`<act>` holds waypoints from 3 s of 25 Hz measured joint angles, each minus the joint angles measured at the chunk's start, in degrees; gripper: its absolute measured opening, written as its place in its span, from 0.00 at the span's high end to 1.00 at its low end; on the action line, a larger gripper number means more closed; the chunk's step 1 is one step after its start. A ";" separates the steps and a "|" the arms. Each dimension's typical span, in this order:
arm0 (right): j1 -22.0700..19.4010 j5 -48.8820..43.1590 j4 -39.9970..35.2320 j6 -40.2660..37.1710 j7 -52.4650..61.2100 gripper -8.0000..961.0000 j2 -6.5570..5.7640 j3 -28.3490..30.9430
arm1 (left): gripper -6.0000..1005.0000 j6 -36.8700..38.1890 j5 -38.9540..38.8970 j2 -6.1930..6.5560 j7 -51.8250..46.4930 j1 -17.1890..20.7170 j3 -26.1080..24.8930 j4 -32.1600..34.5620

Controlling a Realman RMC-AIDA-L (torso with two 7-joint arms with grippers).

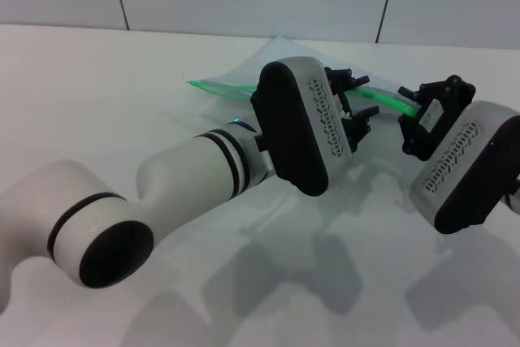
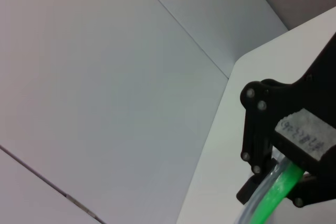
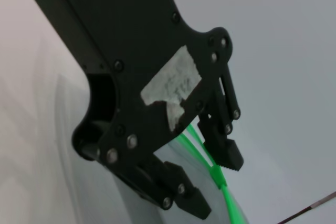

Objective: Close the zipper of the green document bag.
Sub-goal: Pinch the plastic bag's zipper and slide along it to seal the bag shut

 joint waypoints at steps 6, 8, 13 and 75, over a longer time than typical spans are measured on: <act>0.21 0.00 0.05 -0.02 0.00 0.94 0.00 -0.08 | 0.61 0.79 -0.10 -0.18 -0.25 -0.74 0.31 1.49; 0.27 -0.01 0.06 -0.08 0.00 0.94 0.00 -0.10 | 0.61 0.86 -0.11 -0.18 -0.28 -0.77 0.37 1.53; 0.34 0.00 0.19 -0.25 0.00 0.94 0.00 -0.10 | 0.66 2.15 -0.12 -0.18 -0.29 -0.76 0.99 1.53; -3.62 0.00 -4.23 0.07 0.15 0.88 0.00 4.20 | 0.91 7.43 -10.37 -0.25 -1.18 -1.48 -3.30 13.79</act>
